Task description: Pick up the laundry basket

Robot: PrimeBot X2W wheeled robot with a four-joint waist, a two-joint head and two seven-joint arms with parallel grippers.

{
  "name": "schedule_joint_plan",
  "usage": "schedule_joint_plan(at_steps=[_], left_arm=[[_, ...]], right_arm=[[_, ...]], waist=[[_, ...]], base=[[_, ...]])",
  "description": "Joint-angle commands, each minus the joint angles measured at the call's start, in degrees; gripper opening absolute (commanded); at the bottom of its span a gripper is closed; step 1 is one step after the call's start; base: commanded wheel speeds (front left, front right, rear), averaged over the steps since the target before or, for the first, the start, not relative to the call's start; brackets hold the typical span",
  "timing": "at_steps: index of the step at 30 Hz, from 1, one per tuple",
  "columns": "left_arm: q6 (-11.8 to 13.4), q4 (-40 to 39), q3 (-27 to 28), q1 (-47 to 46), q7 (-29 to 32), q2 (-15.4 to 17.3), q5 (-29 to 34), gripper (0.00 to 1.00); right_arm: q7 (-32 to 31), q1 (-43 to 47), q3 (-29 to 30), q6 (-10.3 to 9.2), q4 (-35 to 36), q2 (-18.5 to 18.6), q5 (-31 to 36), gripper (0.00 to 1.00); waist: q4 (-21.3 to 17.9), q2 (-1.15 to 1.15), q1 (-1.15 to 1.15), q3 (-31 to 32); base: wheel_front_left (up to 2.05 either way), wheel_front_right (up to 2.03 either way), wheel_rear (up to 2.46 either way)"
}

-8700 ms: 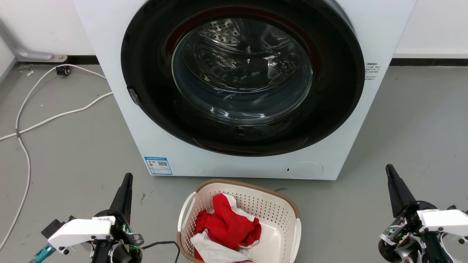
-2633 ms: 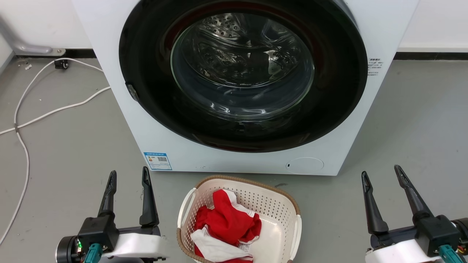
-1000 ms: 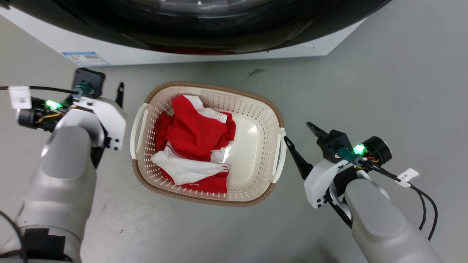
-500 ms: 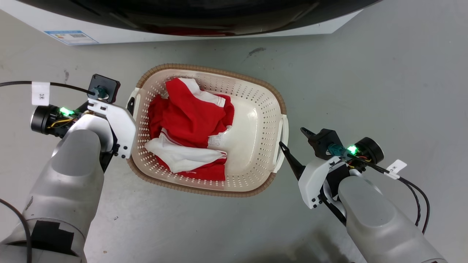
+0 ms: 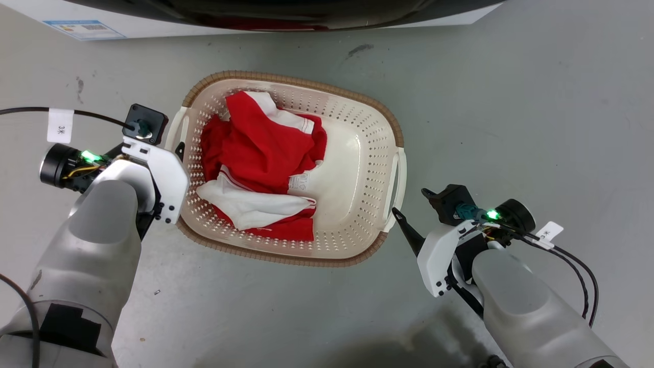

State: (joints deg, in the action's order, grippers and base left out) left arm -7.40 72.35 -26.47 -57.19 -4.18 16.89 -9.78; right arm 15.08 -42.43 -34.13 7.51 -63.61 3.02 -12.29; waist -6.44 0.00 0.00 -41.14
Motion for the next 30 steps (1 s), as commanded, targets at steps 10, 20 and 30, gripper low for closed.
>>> schedule_joint_plan(at_steps=[10, 20, 30], left_arm=[[-0.02, 0.46, -3.9, -2.14, 1.62, 0.05, -2.87, 1.0], [-0.02, 0.68, -7.19, -3.42, 2.9, -0.4, -5.4, 1.0], [0.02, 0.3, -11.27, -3.91, 4.25, -0.57, -8.19, 0.0]], right_arm=[[-1.51, -3.82, -3.99, -0.04, -1.56, -0.2, -4.83, 1.0], [-3.0, -5.86, -6.55, -0.05, -3.59, -0.14, -8.28, 1.0], [-3.13, -7.1, -8.17, -0.06, -4.84, 0.05, -10.38, 0.0]], waist=[[0.38, 0.0, 0.0, -3.06], [0.97, 0.0, 0.0, -5.65], [1.18, 0.0, 0.0, -6.97]], base=[[0.0, 0.0, 0.0], [0.0, 0.0, 0.0], [0.0, 0.0, 0.0]])
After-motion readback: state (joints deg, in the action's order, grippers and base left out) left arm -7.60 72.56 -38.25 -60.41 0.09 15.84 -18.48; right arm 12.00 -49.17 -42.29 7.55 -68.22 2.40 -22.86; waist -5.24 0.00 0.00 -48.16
